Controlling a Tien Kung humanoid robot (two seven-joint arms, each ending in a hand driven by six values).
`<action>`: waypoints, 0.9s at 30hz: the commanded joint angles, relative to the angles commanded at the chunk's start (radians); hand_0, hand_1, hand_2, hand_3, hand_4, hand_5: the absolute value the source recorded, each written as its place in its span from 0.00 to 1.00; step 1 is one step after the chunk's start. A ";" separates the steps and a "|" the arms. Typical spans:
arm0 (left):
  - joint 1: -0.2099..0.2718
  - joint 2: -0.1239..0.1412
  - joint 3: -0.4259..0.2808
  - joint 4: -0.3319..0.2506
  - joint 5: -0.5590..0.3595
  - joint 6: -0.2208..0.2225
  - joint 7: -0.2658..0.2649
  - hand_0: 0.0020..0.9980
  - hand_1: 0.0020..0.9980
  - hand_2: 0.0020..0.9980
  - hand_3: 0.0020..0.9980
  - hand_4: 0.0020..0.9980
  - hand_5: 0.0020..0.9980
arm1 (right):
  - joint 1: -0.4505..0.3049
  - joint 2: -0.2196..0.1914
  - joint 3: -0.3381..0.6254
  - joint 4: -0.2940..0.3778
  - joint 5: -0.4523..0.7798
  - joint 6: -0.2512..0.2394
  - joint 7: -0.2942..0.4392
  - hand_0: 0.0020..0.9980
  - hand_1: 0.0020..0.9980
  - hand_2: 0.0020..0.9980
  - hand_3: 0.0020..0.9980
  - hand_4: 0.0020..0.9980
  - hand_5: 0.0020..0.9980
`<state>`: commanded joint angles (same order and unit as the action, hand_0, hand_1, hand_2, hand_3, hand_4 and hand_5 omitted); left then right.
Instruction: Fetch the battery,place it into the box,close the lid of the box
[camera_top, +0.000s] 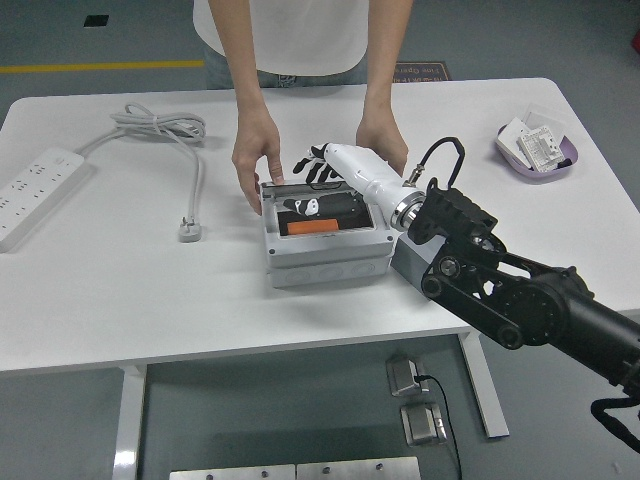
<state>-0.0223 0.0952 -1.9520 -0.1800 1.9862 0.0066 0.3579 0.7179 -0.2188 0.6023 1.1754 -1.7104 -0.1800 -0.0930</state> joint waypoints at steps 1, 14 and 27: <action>0.000 0.000 0.001 0.000 -0.001 0.000 -0.001 0.66 0.68 0.66 0.72 0.80 0.22 | -0.004 -0.001 0.000 0.002 0.000 0.000 0.000 0.51 0.54 0.57 0.69 0.83 0.52; 0.003 0.000 0.002 0.000 0.001 0.000 -0.003 0.66 0.68 0.66 0.72 0.81 0.22 | -0.029 -0.010 0.040 0.028 -0.050 0.025 -0.028 0.48 0.54 0.57 0.69 0.83 0.52; 0.024 -0.008 0.001 0.000 -0.006 0.001 0.016 0.66 0.68 0.66 0.72 0.81 0.22 | -0.241 -0.040 0.376 0.291 -0.301 0.308 -0.260 0.46 0.54 0.56 0.71 0.83 0.52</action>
<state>0.0020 0.0867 -1.9508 -0.1800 1.9799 0.0072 0.3735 0.4772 -0.2584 0.9782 1.4661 -2.0118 0.1277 -0.3532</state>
